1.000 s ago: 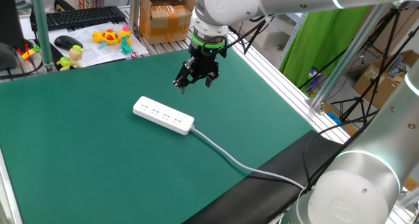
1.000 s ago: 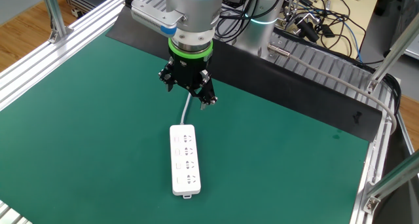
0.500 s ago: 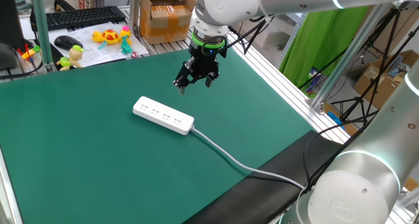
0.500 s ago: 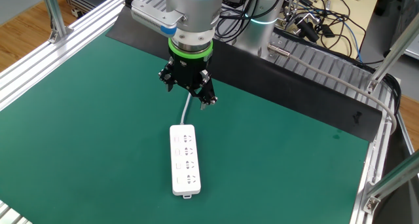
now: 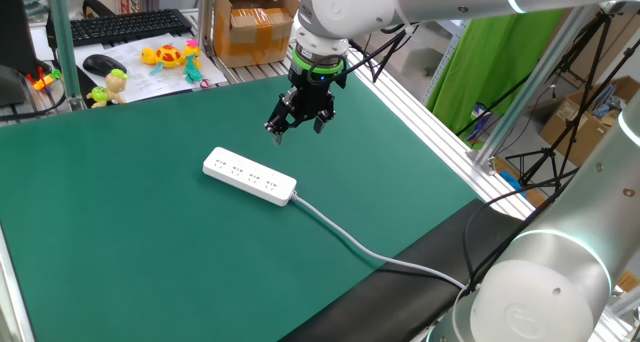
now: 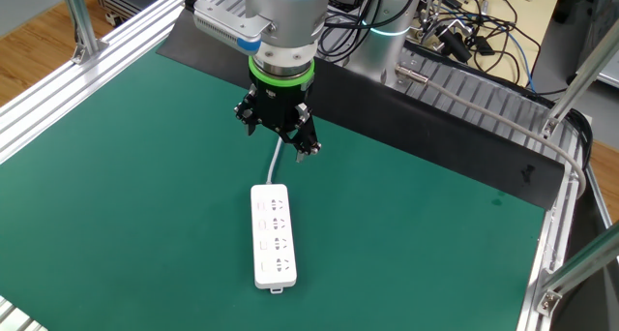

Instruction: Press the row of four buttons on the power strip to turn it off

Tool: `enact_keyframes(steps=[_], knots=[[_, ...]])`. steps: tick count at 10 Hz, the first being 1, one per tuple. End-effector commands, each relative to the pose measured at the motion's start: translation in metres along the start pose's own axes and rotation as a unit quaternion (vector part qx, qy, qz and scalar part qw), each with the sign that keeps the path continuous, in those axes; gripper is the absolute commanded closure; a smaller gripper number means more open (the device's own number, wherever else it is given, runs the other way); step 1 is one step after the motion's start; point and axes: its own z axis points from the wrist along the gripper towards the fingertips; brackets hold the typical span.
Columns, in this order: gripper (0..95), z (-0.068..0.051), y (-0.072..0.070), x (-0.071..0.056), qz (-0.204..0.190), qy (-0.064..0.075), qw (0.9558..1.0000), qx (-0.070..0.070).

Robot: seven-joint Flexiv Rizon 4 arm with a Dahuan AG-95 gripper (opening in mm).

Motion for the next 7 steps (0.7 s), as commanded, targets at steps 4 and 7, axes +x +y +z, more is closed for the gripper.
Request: enact_keyframes(steps=[4, 7], knots=[[95.0, 0.007, 0.003, 0.012, 0.049, -0.068, 0.9964, -0.018], [95.0, 0.01, 0.005, 0.018, 0.026, -0.075, 0.9967, -0.014]])
